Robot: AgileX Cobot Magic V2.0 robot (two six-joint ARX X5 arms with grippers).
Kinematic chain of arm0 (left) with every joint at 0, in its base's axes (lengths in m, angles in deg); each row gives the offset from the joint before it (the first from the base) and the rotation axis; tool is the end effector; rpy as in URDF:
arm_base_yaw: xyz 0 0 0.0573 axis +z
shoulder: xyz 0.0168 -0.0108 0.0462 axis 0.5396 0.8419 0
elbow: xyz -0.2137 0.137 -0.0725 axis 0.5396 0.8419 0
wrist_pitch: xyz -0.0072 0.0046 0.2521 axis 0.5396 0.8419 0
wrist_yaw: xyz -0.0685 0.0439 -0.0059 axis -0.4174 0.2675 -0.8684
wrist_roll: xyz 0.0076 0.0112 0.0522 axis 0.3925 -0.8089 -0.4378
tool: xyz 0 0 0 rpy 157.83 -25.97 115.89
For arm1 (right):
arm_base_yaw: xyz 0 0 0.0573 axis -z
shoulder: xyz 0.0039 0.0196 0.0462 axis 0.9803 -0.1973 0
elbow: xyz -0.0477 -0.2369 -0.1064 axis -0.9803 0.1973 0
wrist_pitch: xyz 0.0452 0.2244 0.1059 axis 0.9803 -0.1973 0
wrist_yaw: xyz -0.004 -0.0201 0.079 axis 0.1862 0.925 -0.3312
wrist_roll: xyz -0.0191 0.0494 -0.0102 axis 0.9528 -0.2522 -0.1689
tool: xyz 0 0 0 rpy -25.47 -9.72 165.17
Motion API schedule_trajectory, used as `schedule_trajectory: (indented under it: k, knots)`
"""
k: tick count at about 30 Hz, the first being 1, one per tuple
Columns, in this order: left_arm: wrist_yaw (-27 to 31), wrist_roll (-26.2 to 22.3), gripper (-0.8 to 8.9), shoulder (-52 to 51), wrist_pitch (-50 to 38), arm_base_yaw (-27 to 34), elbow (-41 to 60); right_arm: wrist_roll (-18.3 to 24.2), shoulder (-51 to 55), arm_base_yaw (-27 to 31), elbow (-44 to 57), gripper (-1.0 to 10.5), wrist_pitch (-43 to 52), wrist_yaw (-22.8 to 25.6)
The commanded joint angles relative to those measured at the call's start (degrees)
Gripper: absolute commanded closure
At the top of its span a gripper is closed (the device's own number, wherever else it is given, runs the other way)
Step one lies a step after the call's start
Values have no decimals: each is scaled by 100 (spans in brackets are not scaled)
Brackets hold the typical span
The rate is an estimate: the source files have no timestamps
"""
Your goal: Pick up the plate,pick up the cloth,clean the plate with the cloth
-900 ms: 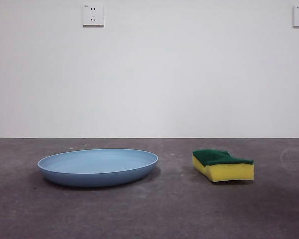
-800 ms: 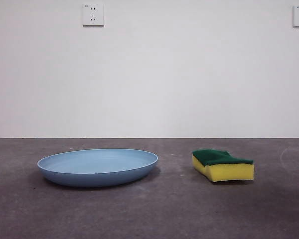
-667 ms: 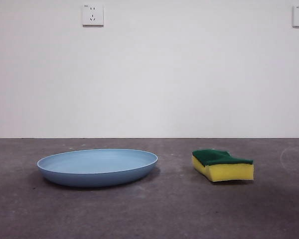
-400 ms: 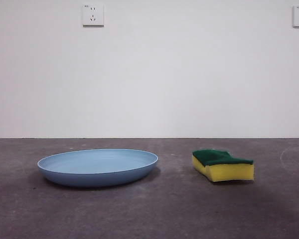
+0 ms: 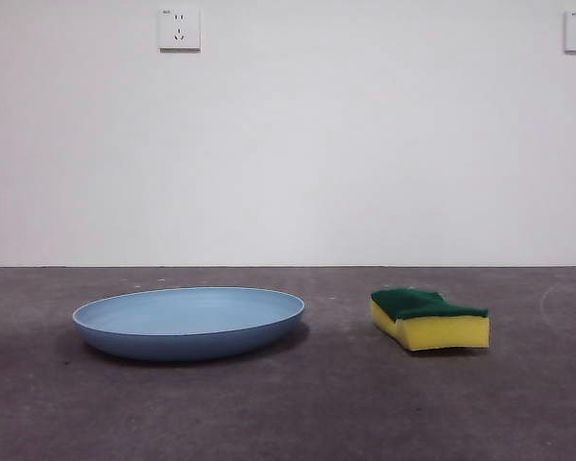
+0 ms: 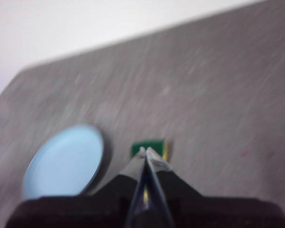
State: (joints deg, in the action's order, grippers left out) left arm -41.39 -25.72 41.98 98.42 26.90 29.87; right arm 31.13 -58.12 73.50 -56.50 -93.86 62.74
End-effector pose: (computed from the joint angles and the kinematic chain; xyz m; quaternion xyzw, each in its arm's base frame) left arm 0.1085 -0.0177 0.2732 -0.1083 0.1887 -0.1459 0.9651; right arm 0.1192 0.0191 0.3118 0.1368 0.2347 0.1600 0.9490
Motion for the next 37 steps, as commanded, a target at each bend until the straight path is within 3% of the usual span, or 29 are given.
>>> schedule_trajectory:
  k: [1,7,9,13,16,22,28,37]
  knots:
    - [-391,-299,818,616,367,11,-498,529,-586,13,-540,946,-754,-601]
    - [-1078,-470,813,1803,1370,11,-1515,1150,-1644,9,-1368,928,-2074,-1163]
    - [-1187,-562,789,2070,1491,9,-1707,1220,-1856,9,-1464,817,-2188,-1150]
    - [-1410,-546,564,2326,1377,7,-1773,1217,-2041,9,-1469,575,-2186,-1139]
    - [-1394,-542,518,2444,1342,7,-1773,1217,-2085,9,-1469,472,-2184,-1137]
    - [-1381,-507,516,2833,905,-33,-1803,1213,-2083,9,-1469,473,-2149,-1141]
    - [-1331,-546,516,3917,833,-50,-2192,1202,-2083,9,-1469,473,-2149,-1143]
    - [-455,-686,516,5707,798,-219,-2804,1174,-2083,9,-1469,473,-2149,-1143]
